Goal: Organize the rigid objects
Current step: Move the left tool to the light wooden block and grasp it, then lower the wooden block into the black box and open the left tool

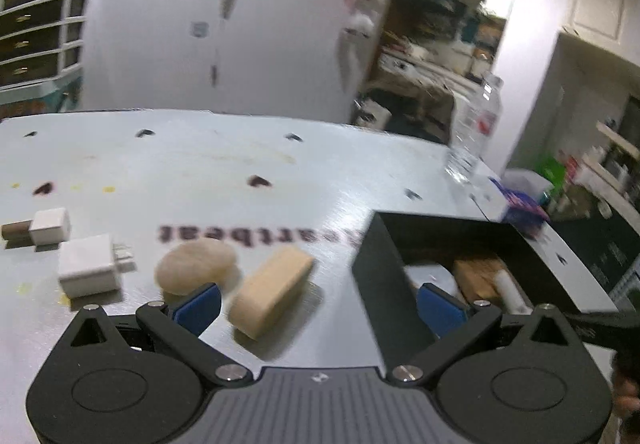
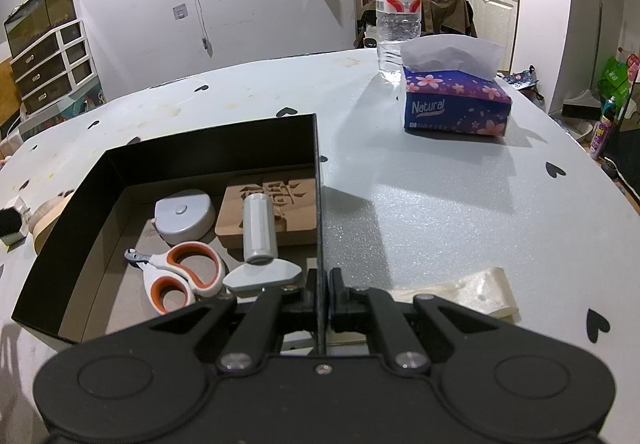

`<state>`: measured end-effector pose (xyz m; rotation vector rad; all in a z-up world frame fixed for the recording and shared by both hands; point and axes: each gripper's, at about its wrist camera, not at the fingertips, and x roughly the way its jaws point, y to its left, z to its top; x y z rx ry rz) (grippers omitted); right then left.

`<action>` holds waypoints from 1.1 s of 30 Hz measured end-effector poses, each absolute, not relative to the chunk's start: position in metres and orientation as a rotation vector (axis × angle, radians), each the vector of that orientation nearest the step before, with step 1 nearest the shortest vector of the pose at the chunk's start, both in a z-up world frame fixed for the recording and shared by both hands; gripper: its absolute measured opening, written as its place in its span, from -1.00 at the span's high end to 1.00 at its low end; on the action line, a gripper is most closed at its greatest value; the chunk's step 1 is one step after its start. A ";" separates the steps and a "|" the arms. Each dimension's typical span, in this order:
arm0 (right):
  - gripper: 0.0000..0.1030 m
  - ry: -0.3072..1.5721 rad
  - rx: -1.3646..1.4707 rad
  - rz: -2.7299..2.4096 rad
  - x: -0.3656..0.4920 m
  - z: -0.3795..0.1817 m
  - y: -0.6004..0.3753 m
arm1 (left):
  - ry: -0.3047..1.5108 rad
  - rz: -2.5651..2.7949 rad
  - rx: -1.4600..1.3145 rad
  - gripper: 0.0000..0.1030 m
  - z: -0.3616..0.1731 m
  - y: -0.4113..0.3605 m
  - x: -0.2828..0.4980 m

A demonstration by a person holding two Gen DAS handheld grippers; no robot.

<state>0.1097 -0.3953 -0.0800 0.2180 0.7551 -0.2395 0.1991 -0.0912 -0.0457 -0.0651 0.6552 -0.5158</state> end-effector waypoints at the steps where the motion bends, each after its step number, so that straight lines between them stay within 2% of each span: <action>1: 0.91 0.755 0.219 -0.239 0.110 -0.080 -0.395 | 0.643 -0.500 -0.066 -0.84 -0.048 -0.089 0.202; 5: 0.90 0.755 0.219 -0.239 0.110 -0.080 -0.395 | 0.653 -0.473 -0.036 -0.55 -0.060 -0.090 0.218; 9: 0.90 0.755 0.219 -0.239 0.110 -0.080 -0.395 | 0.691 -0.469 0.000 -0.35 -0.076 -0.093 0.231; 12: 0.91 0.755 0.219 -0.239 0.110 -0.080 -0.395 | 0.719 -0.464 0.007 -0.02 -0.084 -0.092 0.236; 13: 0.90 0.755 0.218 -0.239 0.110 -0.080 -0.395 | 0.726 -0.468 -0.001 0.15 -0.086 -0.091 0.237; 16: 0.90 0.756 0.216 -0.241 0.110 -0.080 -0.395 | 0.737 -0.498 -0.036 0.34 -0.086 -0.085 0.236; 27: 0.90 0.758 0.213 -0.242 0.110 -0.082 -0.396 | 0.795 -0.509 0.008 0.42 -0.079 -0.085 0.201; 33: 0.90 0.756 0.217 -0.238 0.109 -0.081 -0.396 | 0.771 -0.508 0.035 0.30 -0.072 -0.096 0.206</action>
